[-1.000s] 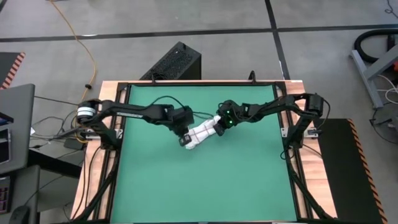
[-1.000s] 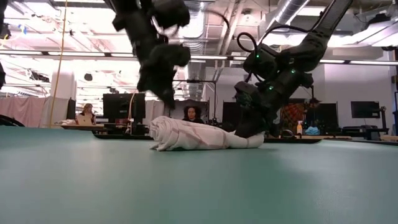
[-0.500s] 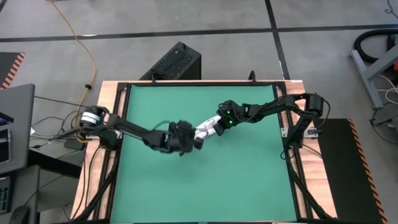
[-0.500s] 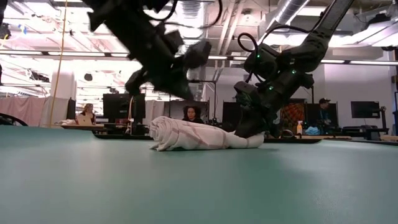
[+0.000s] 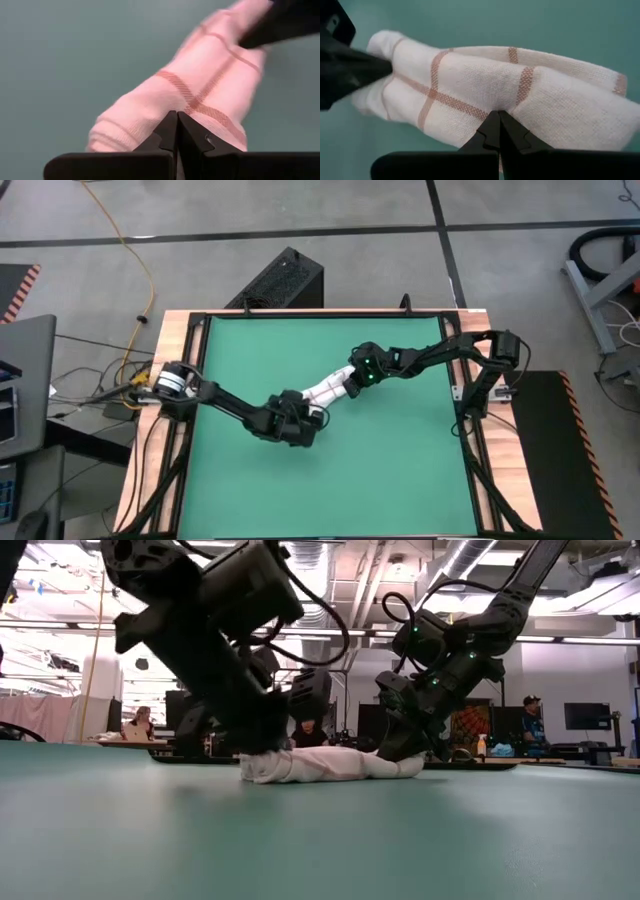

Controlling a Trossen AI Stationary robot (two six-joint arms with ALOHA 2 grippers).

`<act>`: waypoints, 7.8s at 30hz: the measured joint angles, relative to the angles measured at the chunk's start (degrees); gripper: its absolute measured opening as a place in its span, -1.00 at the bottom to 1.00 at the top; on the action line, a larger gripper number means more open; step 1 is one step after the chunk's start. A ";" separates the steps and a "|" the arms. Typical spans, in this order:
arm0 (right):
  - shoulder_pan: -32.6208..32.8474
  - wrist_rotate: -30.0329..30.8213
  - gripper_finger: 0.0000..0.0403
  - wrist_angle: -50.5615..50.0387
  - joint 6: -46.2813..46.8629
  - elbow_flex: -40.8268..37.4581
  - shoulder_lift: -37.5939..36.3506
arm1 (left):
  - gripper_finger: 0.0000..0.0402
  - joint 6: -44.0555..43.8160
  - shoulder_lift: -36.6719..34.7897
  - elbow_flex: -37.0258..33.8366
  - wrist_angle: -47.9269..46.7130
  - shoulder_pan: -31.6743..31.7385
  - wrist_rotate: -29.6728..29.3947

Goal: Roll towel
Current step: Roll the white towel, then return to Home Position

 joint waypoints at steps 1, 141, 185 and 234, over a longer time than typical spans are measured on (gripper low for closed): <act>0.00 0.00 -0.92 0.12 0.02 -0.02 0.00 | -1.00 -0.53 0.59 0.04 -0.37 -0.33 0.06; 18.02 28.11 -0.91 33.33 -15.41 -15.78 -31.14 | -1.00 45.84 -60.19 -28.49 15.10 -1.69 2.45; 13.73 45.57 -0.89 -22.46 -9.73 -27.87 -97.68 | -1.00 35.04 -110.24 -47.46 -12.93 8.01 8.23; 24.35 37.09 -0.83 -10.91 -27.02 -37.55 -95.23 | -1.00 46.59 -111.10 -54.34 5.53 7.84 30.58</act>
